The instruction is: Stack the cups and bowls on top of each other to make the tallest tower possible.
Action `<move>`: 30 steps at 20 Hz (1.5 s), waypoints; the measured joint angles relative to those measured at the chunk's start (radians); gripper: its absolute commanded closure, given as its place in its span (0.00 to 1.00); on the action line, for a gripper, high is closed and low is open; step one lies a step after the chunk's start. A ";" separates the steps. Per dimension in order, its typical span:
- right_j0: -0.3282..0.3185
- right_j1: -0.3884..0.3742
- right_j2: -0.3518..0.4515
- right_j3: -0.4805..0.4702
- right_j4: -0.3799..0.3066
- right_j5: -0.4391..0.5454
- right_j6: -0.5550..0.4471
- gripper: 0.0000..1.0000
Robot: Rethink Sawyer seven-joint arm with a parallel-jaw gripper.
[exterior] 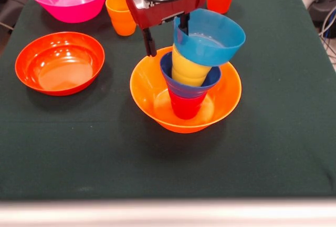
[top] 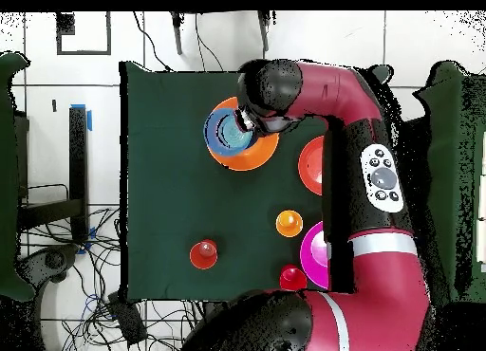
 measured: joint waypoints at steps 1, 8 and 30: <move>0.000 0.000 0.000 0.000 0.000 0.007 0.000 0.00; 0.000 0.000 0.000 -0.001 -0.014 0.041 0.000 1.00; 0.000 0.002 0.000 -0.024 -0.039 0.051 0.000 1.00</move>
